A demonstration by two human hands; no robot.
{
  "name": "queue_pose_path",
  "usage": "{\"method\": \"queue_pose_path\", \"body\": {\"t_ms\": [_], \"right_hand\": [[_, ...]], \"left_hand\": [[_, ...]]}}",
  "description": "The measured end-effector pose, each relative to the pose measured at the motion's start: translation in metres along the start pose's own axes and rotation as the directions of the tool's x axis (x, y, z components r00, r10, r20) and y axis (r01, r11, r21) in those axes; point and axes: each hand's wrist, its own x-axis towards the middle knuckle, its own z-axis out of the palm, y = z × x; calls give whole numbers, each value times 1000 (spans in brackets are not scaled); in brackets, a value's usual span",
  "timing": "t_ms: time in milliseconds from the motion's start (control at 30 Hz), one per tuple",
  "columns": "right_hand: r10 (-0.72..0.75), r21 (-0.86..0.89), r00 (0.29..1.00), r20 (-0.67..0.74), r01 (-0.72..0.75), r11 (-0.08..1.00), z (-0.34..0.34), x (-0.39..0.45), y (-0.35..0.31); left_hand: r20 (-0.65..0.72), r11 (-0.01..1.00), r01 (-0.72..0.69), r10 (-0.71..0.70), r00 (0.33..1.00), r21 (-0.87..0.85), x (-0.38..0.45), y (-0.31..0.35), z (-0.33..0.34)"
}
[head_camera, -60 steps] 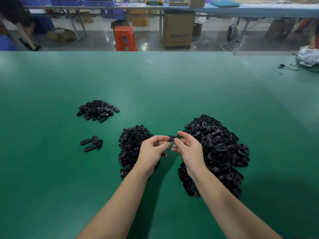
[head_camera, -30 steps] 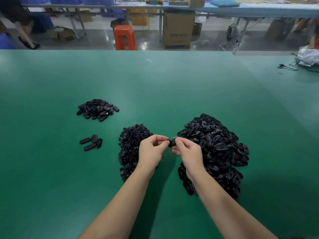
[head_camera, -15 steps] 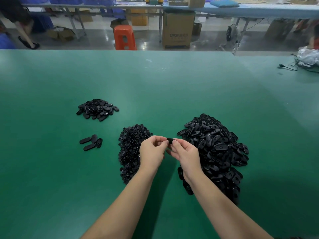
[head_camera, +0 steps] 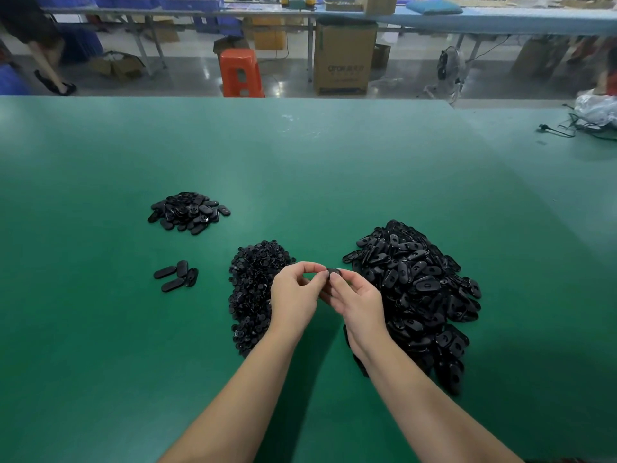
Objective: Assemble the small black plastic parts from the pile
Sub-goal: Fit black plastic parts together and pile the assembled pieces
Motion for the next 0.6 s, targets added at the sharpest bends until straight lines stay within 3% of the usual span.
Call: {"method": "queue_pose_path", "body": {"t_ms": [167, 333, 600], "right_hand": [[1, 23, 1000, 12, -1, 1000, -3, 3, -2], [-16, -69, 999, 30, 18, 997, -4, 5, -3], [-46, -173, 998, 30, 51, 984, -5, 3, -4]], "left_hand": [[28, 992, -100, 98, 995, 74, -5, -1, -2], [17, 999, 0, 1, 1000, -49, -6, 2, -5], [84, 999, 34, -30, 996, -43, -3, 5, -9]]}}
